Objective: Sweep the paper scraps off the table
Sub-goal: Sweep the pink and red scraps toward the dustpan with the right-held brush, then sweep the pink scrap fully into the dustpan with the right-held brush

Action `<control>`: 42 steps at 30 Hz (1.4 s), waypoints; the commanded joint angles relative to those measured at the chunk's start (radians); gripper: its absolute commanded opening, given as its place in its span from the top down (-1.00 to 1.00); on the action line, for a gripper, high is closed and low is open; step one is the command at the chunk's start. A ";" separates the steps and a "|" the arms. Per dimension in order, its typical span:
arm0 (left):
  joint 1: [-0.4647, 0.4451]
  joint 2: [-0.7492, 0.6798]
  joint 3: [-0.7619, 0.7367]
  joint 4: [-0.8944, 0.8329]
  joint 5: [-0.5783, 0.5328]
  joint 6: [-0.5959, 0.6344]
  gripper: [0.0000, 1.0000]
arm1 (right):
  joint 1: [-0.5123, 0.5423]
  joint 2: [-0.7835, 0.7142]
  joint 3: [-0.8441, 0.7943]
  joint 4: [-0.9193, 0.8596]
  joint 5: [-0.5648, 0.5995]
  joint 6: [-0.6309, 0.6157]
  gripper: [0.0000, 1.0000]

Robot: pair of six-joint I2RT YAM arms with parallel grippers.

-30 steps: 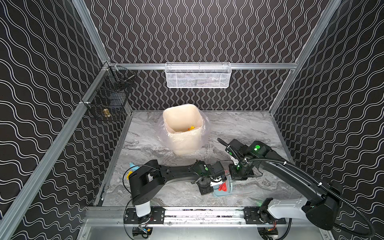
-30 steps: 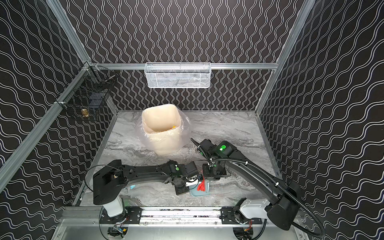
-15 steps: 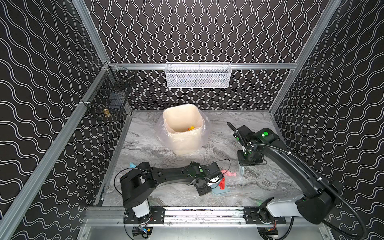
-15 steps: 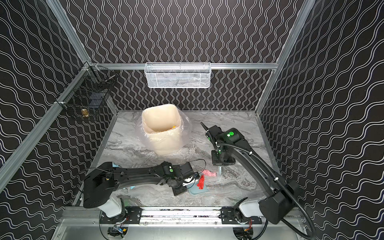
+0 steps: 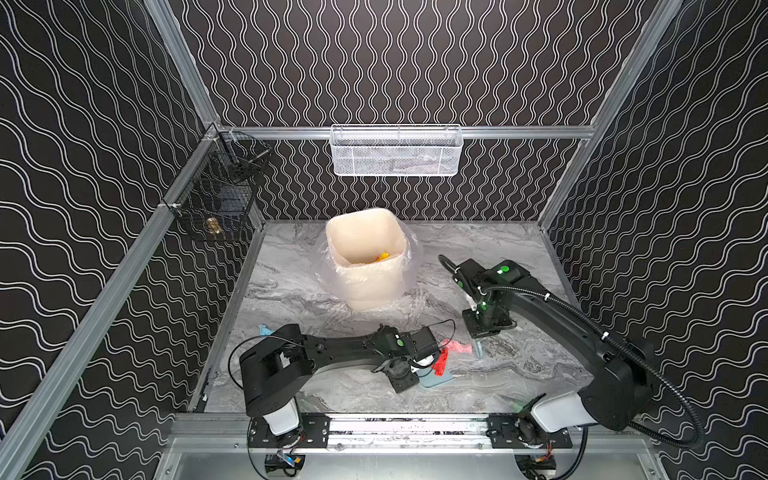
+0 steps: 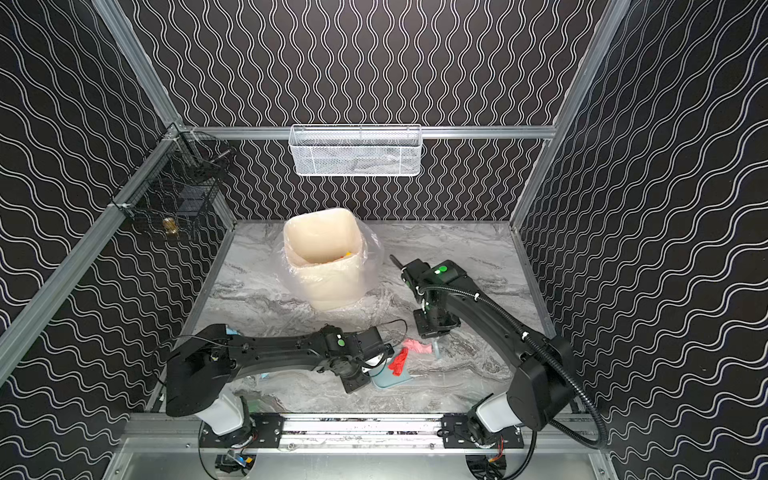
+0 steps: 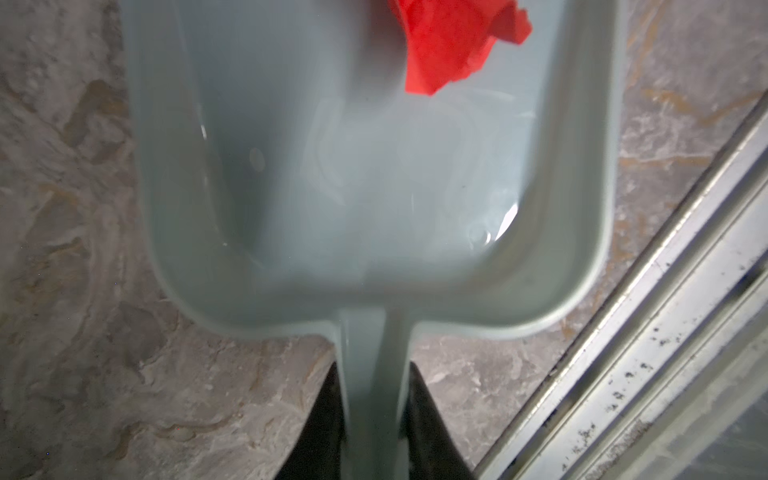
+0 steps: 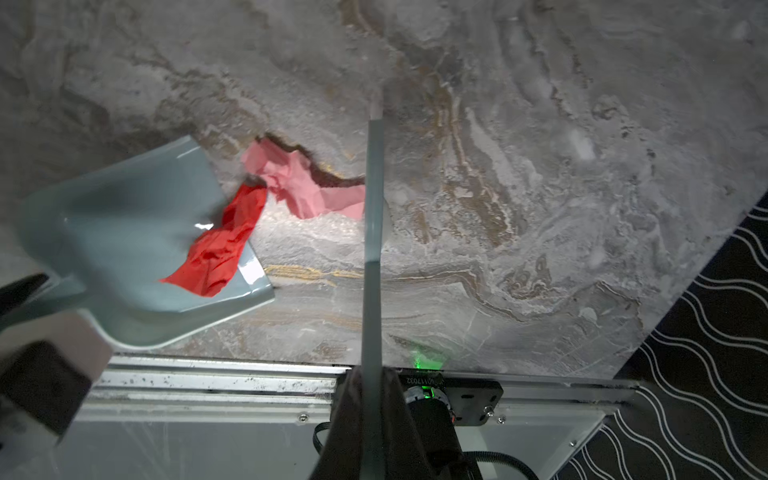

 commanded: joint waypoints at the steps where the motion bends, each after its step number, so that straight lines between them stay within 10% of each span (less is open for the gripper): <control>1: 0.018 -0.005 -0.008 0.005 -0.012 0.005 0.98 | 0.056 0.009 -0.012 0.008 -0.054 -0.016 1.00; 18: 0.047 0.025 -0.018 0.085 -0.001 0.035 0.98 | 0.245 0.039 0.056 0.052 -0.220 0.034 1.00; 42: 0.055 -0.012 -0.096 0.224 -0.007 0.037 0.99 | -0.016 -0.057 0.035 0.030 -0.127 -0.004 1.00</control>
